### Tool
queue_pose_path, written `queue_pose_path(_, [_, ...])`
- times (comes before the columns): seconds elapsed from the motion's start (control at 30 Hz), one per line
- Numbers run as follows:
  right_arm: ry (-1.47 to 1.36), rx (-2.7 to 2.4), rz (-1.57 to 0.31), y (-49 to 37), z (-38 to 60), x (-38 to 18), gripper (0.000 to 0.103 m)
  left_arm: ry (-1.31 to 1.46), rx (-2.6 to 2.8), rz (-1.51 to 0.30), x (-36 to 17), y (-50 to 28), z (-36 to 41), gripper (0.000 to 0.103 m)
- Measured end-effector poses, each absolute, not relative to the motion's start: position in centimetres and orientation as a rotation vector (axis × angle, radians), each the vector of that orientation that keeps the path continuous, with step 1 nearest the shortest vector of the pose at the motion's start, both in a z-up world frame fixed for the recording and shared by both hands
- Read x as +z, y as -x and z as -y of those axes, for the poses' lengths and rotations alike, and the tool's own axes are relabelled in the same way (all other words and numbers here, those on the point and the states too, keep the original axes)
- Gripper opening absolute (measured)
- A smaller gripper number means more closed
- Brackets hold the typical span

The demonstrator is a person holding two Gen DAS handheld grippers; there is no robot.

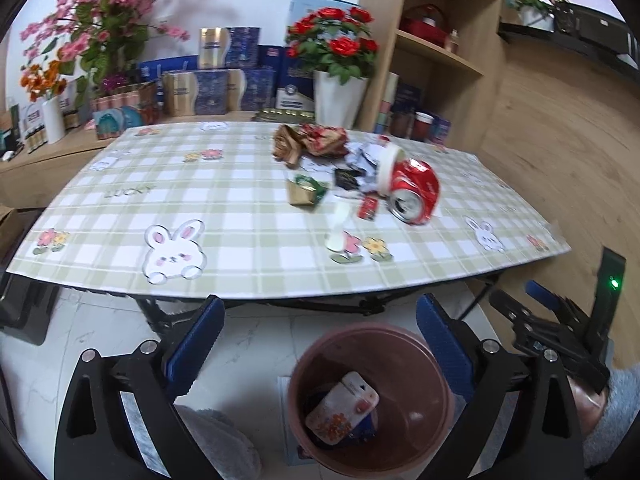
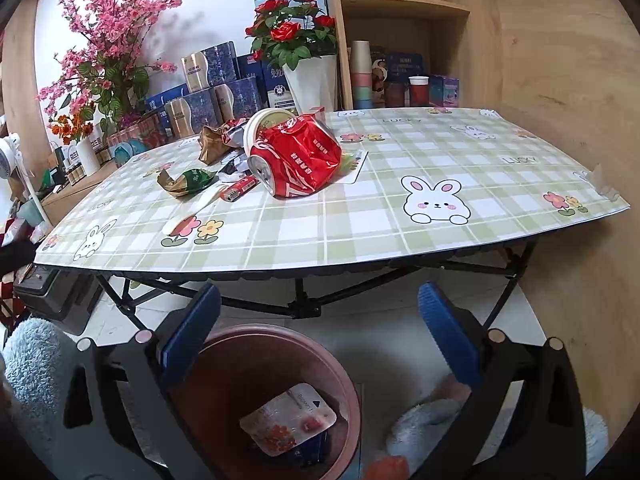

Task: Collect trash
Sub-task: 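Grasp the gold and green wrappers with the left tool while the right tool grasps the red can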

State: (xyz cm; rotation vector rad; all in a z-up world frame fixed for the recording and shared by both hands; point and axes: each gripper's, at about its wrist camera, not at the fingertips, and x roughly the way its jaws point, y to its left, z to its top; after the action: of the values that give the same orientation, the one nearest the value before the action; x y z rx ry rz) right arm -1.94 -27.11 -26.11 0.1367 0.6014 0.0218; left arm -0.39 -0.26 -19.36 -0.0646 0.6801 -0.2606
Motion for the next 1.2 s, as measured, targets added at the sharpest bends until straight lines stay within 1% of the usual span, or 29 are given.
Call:
queue_pose_path(0.2, [-0.176, 0.027, -0.584, 1.6, 27.4, -25.5, 0.097, 0.073, -0.293, -0.681, -17.7, -2.7, -0.8, 0.094])
queue_pose_path(0.37, [-0.197, 0.024, -0.596, 0.6, 28.1, -25.0, 0.097, -0.004, -0.357, -0.684, -16.1, -7.4, 0.9, 0.094])
queue_pose_path(0.5, [-0.201, 0.013, -0.615, -0.5, 28.8, -24.5, 0.097, -0.080, -0.405, -0.694, -16.1, -11.8, 2.7, 0.094])
queue_pose_path(0.6, [-0.190, -0.020, -0.628, -1.3, 29.3, -24.2, 0.097, -0.126, -0.418, -0.736, -17.2, -15.8, 4.0, 0.094])
queue_pose_path(0.67, [-0.187, -0.033, -0.639, -2.1, 29.7, -24.2, 0.097, -0.130, -0.417, -0.773, -18.3, -18.0, 4.2, 0.086])
queue_pose_path(0.7, [-0.189, -0.033, -0.645, -2.5, 29.9, -24.2, 0.097, -0.133, -0.414, -0.799, -19.1, -19.2, 4.3, 0.084])
queue_pose_path(0.77, [-0.184, -0.034, -0.657, -3.4, 30.2, -24.2, 0.097, -0.135, -0.411, -0.838, -20.2, -20.8, 4.4, 0.076])
queue_pose_path(0.83, [-0.169, -0.039, -0.667, -4.5, 30.3, -23.9, 0.097, -0.130, -0.407, -0.873, -21.5, -22.1, 4.4, 0.073])
queue_pose_path(0.93, [-0.150, -0.029, -0.667, -6.2, 30.3, -23.3, 0.097, -0.125, -0.401, -0.903, -22.9, -23.3, 4.3, 0.071])
queue_pose_path(1.0, [-0.139, -0.019, -0.668, -7.3, 30.0, -23.0, 0.097, -0.128, -0.398, -0.928, -23.9, -23.7, 4.3, 0.067])
queue_pose_path(1.03, [-0.132, -0.008, -0.668, -8.1, 29.6, -22.8, 0.097, -0.125, -0.405, -0.955, -24.6, -23.9, 4.3, 0.056])
queue_pose_path(1.07, [-0.125, 0.004, -0.667, -8.7, 29.2, -22.7, 0.097, -0.124, -0.410, -0.978, -25.1, -24.0, 4.3, 0.039])
queue_pose_path(1.1, [-0.112, 0.024, -0.666, -9.4, 28.8, -22.6, 0.097, -0.133, -0.401, -0.989, -25.6, -23.9, 4.1, 0.033])
queue_pose_path(1.17, [-0.078, 0.066, -0.660, -10.7, 28.0, -22.3, 0.097, -0.147, -0.392, -0.962, -25.6, -23.3, 3.5, 0.027])
queue_pose_path(1.2, [-0.039, 0.102, -0.657, -11.7, 27.6, -22.1, 0.097, -0.136, -0.397, -0.958, -25.5, -23.1, 3.1, 0.025])
